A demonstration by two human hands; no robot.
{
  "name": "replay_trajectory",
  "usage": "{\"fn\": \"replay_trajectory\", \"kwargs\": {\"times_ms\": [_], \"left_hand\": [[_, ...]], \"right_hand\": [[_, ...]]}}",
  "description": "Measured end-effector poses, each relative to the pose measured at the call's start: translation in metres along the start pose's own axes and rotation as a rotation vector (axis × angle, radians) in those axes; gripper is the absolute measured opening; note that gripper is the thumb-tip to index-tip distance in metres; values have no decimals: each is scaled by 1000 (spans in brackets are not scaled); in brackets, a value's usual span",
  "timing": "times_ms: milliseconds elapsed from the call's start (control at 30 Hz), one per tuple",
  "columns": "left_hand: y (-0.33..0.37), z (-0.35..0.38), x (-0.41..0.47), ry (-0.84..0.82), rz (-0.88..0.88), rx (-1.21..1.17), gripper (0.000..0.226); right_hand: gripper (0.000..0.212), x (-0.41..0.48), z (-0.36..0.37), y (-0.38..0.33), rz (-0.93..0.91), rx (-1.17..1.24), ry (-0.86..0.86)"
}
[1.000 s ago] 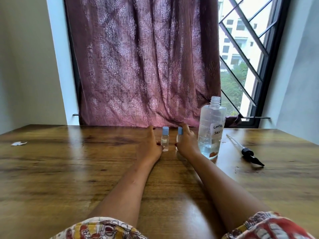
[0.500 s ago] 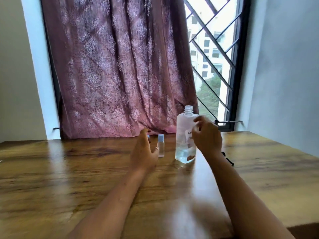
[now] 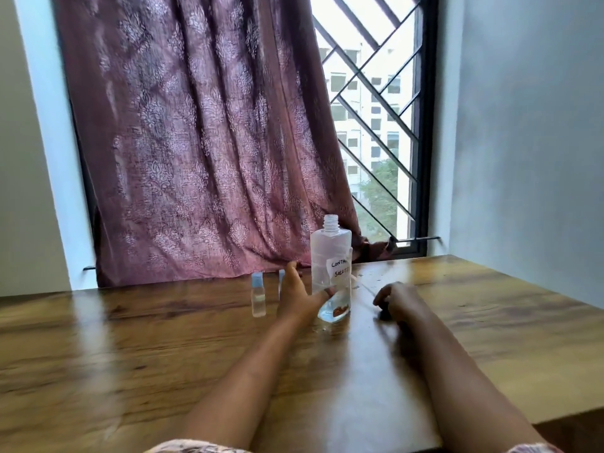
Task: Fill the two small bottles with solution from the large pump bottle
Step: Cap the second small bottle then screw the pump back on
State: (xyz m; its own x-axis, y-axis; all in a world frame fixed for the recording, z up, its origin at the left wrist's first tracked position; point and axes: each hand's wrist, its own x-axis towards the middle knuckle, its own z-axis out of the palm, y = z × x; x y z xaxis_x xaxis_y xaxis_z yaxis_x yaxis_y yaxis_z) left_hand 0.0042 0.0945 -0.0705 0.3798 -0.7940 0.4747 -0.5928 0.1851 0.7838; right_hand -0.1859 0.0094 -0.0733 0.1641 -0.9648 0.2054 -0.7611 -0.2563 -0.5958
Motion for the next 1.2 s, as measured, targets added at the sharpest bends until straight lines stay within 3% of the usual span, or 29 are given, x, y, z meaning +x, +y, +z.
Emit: {"fn": "replay_trajectory", "kwargs": {"times_ms": [167, 300, 400, 600, 667, 833, 1100, 1200], "left_hand": [[6, 30, -1, 42, -4, -102, 88], [-1, 35, 0, 64, 28, -87, 87], [-7, 35, 3, 35, 31, -55, 86], [-10, 32, 5, 47, 34, -37, 59], [-11, 29, 5, 33, 37, -59, 56], [-12, 18, 4, -1, 25, -54, 56], [-10, 13, -1, -1, 23, -64, 50], [-9, 11, -4, 2, 24, -70, 50]], "right_hand": [[37, -1, 0, 1, -140, -94, -50], [29, 1, 2, -3, -193, -74, 8], [31, 3, -2, -16, -259, 23, 215], [34, -11, -26, -45, -364, 461, 706], [38, -15, -37, -58, -366, 551, 787], [57, -21, -74, -97, -303, 723, 783], [37, -37, -124, -135, -383, 866, 827], [30, -40, -138, -138, -410, 794, 865]]}}
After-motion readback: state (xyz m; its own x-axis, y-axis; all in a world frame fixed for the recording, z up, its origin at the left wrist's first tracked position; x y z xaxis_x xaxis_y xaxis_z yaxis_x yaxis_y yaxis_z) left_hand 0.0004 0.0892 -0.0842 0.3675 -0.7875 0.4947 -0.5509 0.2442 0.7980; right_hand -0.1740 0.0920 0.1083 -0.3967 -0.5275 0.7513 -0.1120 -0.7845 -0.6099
